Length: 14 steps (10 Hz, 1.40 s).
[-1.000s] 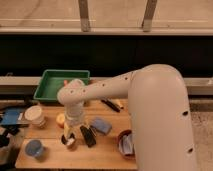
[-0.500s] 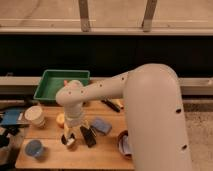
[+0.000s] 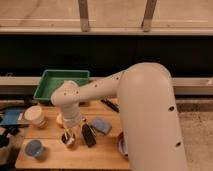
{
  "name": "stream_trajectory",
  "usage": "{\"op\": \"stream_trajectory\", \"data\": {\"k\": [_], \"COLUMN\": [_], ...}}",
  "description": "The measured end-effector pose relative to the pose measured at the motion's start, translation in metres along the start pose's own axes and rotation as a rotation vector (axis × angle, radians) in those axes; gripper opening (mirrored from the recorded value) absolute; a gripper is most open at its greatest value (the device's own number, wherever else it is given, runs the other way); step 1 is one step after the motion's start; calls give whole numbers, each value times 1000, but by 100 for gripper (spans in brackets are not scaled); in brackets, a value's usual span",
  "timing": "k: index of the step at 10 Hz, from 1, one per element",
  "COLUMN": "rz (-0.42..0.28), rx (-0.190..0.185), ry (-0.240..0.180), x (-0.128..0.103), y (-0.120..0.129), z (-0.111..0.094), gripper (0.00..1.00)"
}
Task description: Stack cups on top of each other
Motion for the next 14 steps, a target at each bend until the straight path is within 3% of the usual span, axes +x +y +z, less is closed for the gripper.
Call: {"op": "stream_trajectory", "data": {"k": [3,7,11,14], "rz": [-14,-46,-100,-205], "rx": [6,5,-11,-9], "ry": [-2,-9,-48,-65], "x": [1,-4,-16,-32], "y": [3,6,6,30], "z": [-1,-14,-59,-83], "gripper": [1,0,0,0]}}
